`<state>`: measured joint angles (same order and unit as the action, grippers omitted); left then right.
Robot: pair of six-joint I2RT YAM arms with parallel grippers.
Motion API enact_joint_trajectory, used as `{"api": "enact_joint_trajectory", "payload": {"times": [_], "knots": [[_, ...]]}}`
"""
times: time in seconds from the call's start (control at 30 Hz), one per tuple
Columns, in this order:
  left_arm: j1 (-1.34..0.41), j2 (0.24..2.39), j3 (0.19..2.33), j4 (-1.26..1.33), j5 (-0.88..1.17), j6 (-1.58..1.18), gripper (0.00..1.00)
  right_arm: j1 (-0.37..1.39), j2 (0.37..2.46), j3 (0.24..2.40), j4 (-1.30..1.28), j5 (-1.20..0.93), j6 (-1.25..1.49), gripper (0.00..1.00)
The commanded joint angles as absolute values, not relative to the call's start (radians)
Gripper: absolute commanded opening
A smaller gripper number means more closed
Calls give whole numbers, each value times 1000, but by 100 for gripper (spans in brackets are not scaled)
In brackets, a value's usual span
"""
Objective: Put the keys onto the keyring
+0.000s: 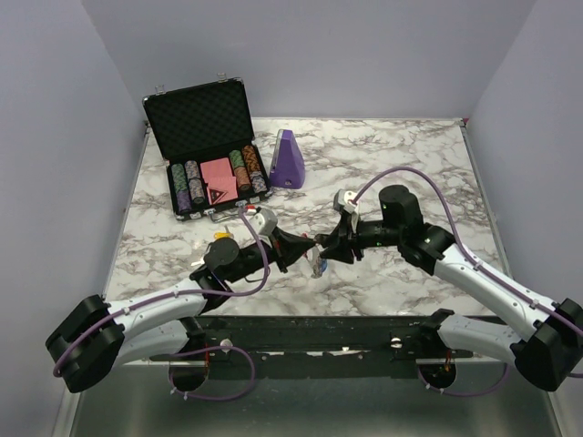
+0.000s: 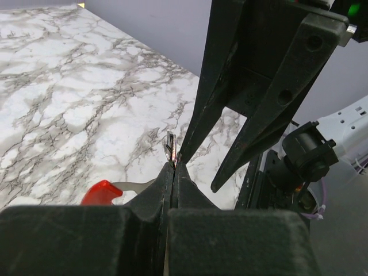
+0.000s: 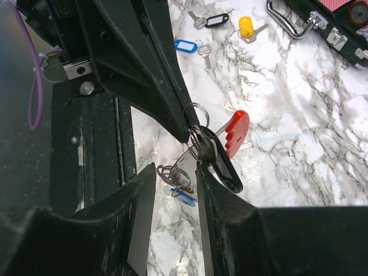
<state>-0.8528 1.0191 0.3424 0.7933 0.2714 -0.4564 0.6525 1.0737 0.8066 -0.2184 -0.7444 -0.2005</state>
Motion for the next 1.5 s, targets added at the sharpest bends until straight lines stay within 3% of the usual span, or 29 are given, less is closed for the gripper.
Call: {"api": "enact_joint_trajectory", "payload": {"times": [0.0, 0.83, 1.47], "knots": [[-877, 1002, 316, 923, 189, -471, 0, 652, 1085, 787, -147, -709, -101, 43], [-920, 1029, 238, 1134, 64, -449, 0, 612, 1095, 683, 189, -792, 379, 50], [-933, 1075, 230, 1183, -84, -574, 0, 600, 1098, 640, 301, -646, 646, 55]]}}
